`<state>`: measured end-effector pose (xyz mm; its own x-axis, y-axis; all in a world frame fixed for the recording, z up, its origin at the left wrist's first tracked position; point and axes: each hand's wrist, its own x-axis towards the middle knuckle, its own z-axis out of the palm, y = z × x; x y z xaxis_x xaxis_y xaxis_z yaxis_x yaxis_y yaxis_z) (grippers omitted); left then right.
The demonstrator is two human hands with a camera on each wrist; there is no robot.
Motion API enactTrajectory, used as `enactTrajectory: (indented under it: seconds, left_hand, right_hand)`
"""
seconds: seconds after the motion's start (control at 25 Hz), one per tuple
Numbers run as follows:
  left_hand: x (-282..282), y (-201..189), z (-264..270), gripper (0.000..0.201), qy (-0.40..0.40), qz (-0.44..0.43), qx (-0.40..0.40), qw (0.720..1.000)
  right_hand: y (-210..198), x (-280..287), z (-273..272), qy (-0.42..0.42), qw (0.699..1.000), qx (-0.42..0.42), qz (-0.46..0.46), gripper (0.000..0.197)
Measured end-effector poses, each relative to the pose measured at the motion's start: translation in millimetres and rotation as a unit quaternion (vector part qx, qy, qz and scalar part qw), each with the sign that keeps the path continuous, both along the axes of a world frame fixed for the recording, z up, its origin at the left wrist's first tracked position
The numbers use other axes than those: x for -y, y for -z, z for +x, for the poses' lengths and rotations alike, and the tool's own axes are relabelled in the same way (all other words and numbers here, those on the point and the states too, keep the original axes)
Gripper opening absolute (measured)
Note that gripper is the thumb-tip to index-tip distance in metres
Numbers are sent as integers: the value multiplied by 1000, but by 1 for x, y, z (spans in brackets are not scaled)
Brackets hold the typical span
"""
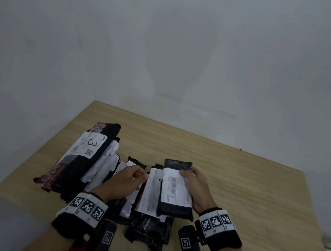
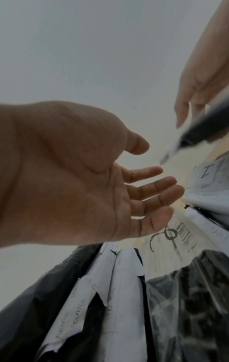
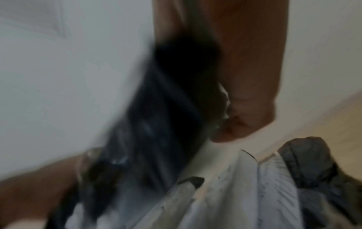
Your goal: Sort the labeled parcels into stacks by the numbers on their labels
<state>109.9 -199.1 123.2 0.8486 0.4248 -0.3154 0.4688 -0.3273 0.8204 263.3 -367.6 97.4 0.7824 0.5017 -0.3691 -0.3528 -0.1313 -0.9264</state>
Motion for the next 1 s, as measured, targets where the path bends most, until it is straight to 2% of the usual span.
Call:
enactTrajectory:
  seconds: [0.04, 0.12, 0.2, 0.24, 0.36, 0.44, 0.56, 0.64, 0.72, 0.8, 0.88, 1.0]
  left_hand:
    - [-1, -1, -1, 25, -5, -1, 4, 1000]
    - [0, -3, -3, 25, -9, -4, 14, 1000]
    - [1, -5, -6, 24, -12, -16, 21, 1000]
    - [1, -4, -8, 24, -14, -23, 20, 999]
    - [9, -6, -14, 22, -18, -33, 30, 999]
    - [17, -12, -14, 22, -12, -49, 53, 997]
    - [28, -31, -7, 26, 1, -75, 79, 994]
    - [33, -51, 0, 33, 0, -110, 100, 989]
    - [35, -76, 9, 45, -3, -144, 124, 982]
    - [35, -99, 17, 60, 19, -187, 149, 971]
    - [32, -116, 26, 69, 54, -253, 167, 952]
    - [26, -126, 38, 74, 97, -297, 165, 935]
  right_hand:
    - [6, -6, -2, -36, 996, 44, -61, 27]
    - [23, -11, -3, -132, 964, 136, -188, 57]
    - [40, -11, -3, -164, 948, 144, -231, 72]
    - [40, -9, -4, -150, 955, 129, -219, 66]
    - [36, 5, -7, -102, 972, 113, -177, 25]
    - [20, 17, -4, -90, 975, 132, -155, 14]
    - [-16, 31, 3, -83, 986, 108, -95, 30]
    - [-49, 35, 6, -83, 994, 66, 10, 46]
    - [-80, 35, 10, -123, 984, 7, 132, 58]
    - [-103, 33, 12, -184, 955, -51, 229, 66]
    - [-115, 27, 15, -236, 932, -70, 267, 70]
    - [-116, 15, 18, -288, 924, -59, 245, 77]
